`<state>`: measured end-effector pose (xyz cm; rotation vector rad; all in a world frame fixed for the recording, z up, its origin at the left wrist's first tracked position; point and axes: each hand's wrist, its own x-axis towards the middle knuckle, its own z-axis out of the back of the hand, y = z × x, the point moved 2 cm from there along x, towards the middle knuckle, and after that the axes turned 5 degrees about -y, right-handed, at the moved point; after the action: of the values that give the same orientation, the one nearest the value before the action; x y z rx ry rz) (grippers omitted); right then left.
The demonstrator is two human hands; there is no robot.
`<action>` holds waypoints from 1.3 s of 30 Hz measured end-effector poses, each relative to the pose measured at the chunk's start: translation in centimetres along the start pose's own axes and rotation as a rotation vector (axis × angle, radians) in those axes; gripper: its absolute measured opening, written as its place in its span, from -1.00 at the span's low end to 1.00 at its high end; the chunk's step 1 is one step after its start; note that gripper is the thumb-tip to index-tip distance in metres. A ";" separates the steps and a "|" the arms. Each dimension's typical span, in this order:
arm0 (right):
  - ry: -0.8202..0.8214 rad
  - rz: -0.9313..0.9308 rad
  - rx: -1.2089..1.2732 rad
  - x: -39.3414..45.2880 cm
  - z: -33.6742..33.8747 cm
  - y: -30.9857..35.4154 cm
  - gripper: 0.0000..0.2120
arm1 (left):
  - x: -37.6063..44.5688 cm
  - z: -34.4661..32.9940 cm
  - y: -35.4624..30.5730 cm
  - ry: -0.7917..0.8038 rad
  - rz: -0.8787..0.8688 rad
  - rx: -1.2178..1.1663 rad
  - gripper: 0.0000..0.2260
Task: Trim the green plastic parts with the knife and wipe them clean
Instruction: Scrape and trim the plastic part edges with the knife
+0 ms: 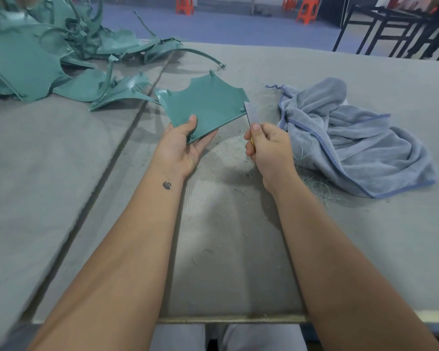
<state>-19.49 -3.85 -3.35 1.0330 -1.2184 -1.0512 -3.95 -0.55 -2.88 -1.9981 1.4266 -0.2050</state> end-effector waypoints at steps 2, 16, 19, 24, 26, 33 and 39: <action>0.015 0.011 -0.027 0.0 -0.1 -0.1 -0.68 | 0.0 0.0 0.1 0.003 0.000 0.004 -0.78; 0.127 0.090 -0.136 0.0 -0.3 -0.7 -0.66 | 0.1 0.3 0.0 0.021 -0.043 0.029 -0.77; 0.211 0.128 -0.224 0.1 -0.6 -0.7 -0.65 | 0.1 0.2 0.1 0.028 -0.042 0.035 -0.74; 0.191 0.057 -0.061 -0.5 -0.5 -0.1 -0.68 | 0.1 0.3 0.1 0.039 -0.032 -0.013 -0.76; 0.089 -0.065 0.158 -0.3 0.0 0.2 -0.72 | 0.2 0.4 0.1 0.032 -0.028 -0.021 -0.79; -0.022 -0.048 0.215 -0.4 0.5 0.7 -0.76 | 0.4 0.4 0.0 0.013 -0.028 -0.028 -0.86; -0.010 -0.002 0.237 -0.5 0.7 0.7 -0.75 | 0.3 0.4 0.0 0.005 -0.015 -0.042 -0.87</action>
<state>-20.15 -3.29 -2.74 1.2113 -1.3736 -0.9294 -3.67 -0.62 -3.31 -2.0446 1.4299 -0.1876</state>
